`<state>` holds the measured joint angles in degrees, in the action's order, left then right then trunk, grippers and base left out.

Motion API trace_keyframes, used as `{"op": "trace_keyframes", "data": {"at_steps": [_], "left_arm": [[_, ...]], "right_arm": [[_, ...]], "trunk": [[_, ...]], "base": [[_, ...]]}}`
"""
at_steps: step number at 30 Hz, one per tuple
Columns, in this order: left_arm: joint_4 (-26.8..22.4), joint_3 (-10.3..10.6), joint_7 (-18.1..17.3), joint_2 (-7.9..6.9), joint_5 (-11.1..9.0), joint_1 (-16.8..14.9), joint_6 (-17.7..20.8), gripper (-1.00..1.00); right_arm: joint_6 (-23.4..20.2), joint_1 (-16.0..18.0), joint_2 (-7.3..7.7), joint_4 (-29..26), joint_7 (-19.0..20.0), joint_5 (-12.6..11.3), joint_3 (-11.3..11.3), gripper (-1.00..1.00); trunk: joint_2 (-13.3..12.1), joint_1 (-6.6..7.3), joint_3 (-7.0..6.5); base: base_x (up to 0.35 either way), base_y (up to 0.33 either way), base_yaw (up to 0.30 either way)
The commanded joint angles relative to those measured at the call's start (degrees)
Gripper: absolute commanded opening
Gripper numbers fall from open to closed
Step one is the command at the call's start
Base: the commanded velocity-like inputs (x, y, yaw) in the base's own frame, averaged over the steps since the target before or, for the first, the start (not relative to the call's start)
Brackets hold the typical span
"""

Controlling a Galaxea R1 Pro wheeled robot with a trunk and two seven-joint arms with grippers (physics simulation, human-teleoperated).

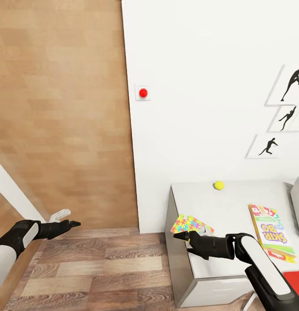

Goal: Put all the toys in the child's room - the three board games (two on the bed and one on the table), the two jigsaw puzzles on the table, and the tennis ball on the table - inside the toy box on the table in the child's room.

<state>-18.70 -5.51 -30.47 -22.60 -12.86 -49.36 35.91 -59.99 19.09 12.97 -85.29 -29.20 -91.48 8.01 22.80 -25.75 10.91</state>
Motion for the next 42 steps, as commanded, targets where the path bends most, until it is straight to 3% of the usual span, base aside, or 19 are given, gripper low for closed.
{"op": "trace_keyframes", "data": {"at_steps": [1,42], "left_arm": [[-0.02,-0.29,-0.12,0.01,-0.06,-0.04,0.39,1.00],[-0.02,-0.29,-0.05,0.10,-0.06,-0.05,0.22,1.00]], "right_arm": [[-0.01,0.07,0.04,-0.03,-0.60,-0.54,0.07,1.00],[-0.01,0.06,-0.04,0.02,-0.60,-0.54,0.14,1.00]], "trunk": [[0.12,-0.04,0.05],[0.12,-0.04,-2.78]], "base": [[0.000,0.000,-0.169],[0.000,0.000,-0.200]]}}
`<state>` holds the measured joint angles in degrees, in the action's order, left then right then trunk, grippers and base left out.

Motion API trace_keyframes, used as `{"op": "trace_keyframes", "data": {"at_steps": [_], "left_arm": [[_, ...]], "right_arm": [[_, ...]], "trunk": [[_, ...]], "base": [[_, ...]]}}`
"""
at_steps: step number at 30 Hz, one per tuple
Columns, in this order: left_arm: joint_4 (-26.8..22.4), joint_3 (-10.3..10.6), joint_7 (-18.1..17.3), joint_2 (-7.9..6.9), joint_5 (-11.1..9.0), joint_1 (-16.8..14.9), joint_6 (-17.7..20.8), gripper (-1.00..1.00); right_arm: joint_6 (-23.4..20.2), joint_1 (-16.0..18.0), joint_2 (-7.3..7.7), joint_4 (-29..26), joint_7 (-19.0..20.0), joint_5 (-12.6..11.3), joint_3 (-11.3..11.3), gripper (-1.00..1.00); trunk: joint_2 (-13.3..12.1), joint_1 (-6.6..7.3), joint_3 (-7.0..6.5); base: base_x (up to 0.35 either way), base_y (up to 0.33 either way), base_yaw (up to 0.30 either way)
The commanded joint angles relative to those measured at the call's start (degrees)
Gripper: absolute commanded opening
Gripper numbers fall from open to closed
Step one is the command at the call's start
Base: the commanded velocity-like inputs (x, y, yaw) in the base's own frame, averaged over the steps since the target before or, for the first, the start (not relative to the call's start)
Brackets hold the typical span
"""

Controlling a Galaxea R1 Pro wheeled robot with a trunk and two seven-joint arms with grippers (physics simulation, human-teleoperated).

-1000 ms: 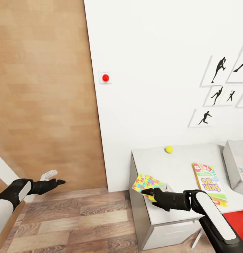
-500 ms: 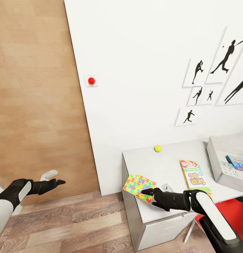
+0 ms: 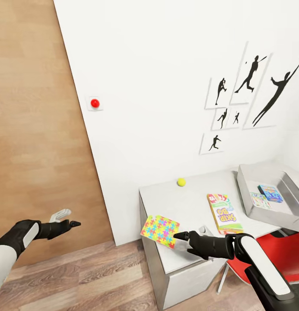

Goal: Put all the toys in the child's room - the three board games (two on the bed and one on the table), the two jigsaw puzzles on the table, and the tennis ball on the table - inside the toy box on the table in the child's room.

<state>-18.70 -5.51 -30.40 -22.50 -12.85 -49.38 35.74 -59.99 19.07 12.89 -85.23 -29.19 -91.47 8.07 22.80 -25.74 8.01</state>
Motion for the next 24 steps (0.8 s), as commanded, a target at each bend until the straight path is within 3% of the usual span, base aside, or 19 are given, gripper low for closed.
{"op": "trace_keyframes", "data": {"at_steps": [1,9,24], "left_arm": [[-0.03,-0.29,-0.13,-0.01,-0.07,-0.03,0.39,1.00],[-0.03,-0.29,-0.18,-0.08,-0.07,-0.04,0.36,1.00],[-0.03,-0.29,-0.18,-0.06,-0.07,-0.03,0.30,1.00]], "right_arm": [[-0.01,0.08,0.03,-0.04,-0.60,-0.54,0.08,1.00],[-0.01,0.09,0.03,0.05,-0.60,-0.48,0.11,1.00],[-0.01,0.07,0.03,0.77,-0.60,-0.46,0.13,1.00]], "trunk": [[0.12,-0.04,0.05],[0.12,-0.04,-0.40],[0.12,-0.04,-0.44]], "base": [[0.000,0.000,-0.204],[0.000,0.000,-0.161],[0.000,0.000,-0.008]]}}
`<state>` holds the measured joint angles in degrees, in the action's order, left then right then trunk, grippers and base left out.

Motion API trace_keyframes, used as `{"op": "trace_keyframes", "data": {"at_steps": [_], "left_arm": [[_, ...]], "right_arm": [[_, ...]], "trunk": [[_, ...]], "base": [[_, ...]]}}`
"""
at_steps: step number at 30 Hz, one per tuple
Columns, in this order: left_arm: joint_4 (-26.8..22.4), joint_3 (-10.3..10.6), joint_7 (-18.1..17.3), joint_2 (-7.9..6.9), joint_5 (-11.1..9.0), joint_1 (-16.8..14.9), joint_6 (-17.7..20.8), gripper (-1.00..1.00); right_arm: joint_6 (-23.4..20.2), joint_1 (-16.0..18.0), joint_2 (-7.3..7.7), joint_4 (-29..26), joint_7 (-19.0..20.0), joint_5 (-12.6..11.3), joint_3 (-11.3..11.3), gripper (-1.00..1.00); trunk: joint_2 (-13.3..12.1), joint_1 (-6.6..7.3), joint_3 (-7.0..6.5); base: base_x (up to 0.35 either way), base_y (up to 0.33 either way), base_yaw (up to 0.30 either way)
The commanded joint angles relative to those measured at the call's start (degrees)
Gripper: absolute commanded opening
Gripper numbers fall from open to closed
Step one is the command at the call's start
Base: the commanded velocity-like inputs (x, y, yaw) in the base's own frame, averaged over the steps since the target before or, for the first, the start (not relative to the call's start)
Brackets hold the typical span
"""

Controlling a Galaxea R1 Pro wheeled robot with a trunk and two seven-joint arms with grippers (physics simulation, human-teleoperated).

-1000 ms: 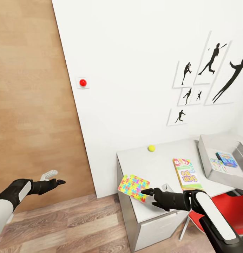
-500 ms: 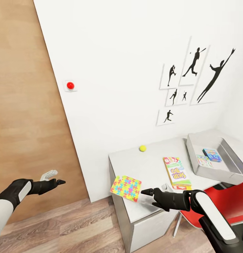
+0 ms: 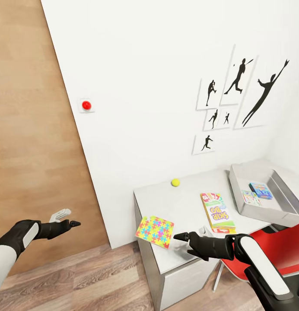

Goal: Put all the toys in the child's room - the three board games (two on the bed and one on the table), the two jigsaw puzzles on the table, and the tennis ball on the table - inside the toy box on the table in the child's room.

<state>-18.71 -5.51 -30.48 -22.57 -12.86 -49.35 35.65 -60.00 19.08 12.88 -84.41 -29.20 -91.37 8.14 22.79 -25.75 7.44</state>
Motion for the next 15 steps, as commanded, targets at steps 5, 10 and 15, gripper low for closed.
{"op": "trace_keyframes", "data": {"at_steps": [5,10,15], "left_arm": [[-0.01,-0.29,-0.12,0.02,-0.06,-0.05,0.38,1.00],[-0.01,-0.29,-0.18,0.03,-0.06,-0.06,0.47,1.00],[-0.04,-0.29,-0.19,0.00,-0.06,-0.08,0.45,1.00]], "right_arm": [[0.00,0.07,0.04,-0.05,-0.60,-0.59,0.10,1.00],[0.00,0.07,0.03,-0.06,-0.60,-0.60,0.19,1.00],[0.00,0.07,-0.03,-0.05,-0.60,-0.58,0.27,1.00]], "trunk": [[0.13,-0.04,0.13],[0.13,-0.04,0.00],[0.13,-0.04,-0.30]], "base": [[0.000,0.000,0.000],[0.000,0.059,-0.074],[0.000,0.109,-0.170]]}}
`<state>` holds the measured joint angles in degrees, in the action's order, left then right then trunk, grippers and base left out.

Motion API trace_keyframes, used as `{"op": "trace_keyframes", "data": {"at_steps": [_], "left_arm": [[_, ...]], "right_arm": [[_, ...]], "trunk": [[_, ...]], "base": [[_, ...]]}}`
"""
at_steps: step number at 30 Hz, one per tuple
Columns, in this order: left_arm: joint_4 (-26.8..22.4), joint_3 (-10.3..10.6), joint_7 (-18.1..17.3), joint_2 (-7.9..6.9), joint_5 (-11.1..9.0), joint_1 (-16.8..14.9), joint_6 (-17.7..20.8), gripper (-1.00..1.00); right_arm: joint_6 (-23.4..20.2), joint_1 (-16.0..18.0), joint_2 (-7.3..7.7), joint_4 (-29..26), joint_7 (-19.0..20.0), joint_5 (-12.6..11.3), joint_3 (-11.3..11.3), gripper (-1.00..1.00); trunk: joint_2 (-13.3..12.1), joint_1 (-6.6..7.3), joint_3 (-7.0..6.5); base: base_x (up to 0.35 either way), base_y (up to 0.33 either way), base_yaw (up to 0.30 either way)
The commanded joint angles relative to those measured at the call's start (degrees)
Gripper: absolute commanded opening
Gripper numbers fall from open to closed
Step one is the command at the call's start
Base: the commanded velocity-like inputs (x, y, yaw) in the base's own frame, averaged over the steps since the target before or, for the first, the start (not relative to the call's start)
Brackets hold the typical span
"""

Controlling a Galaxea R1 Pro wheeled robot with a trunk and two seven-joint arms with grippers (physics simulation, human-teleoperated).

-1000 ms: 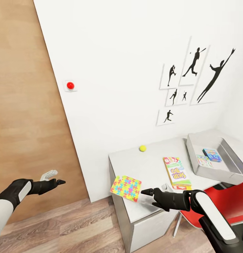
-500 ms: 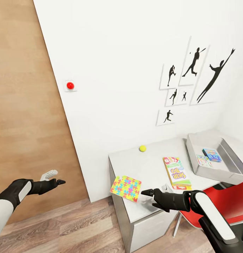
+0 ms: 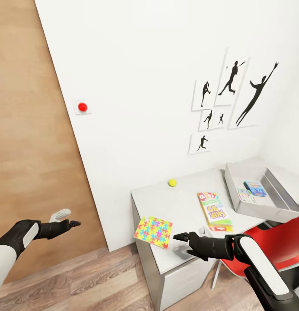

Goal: Put all the toys in the child's room - the three board games (two on the bed and one on the table), the two jigsaw puzzles on the table, and the tennis ball on the table - inside the toy box on the table in the child's room.

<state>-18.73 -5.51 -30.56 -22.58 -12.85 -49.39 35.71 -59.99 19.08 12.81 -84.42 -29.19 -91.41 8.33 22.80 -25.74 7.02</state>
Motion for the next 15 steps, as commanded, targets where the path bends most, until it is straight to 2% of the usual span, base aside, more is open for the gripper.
{"op": "trace_keyframes", "data": {"at_steps": [1,15], "left_arm": [[-0.03,-0.29,-0.12,0.00,-0.07,-0.05,0.37,1.00],[-0.05,-0.29,-0.12,0.01,-0.07,-0.04,0.27,1.00]], "right_arm": [[-0.01,0.08,0.03,-0.04,-0.60,-0.54,0.08,1.00],[-0.01,0.07,-0.06,-0.08,-0.60,-0.57,0.27,1.00]], "trunk": [[0.12,-0.04,0.06],[0.12,-0.04,-0.90]], "base": [[0.000,0.052,-0.191],[0.000,0.055,-0.205]]}}
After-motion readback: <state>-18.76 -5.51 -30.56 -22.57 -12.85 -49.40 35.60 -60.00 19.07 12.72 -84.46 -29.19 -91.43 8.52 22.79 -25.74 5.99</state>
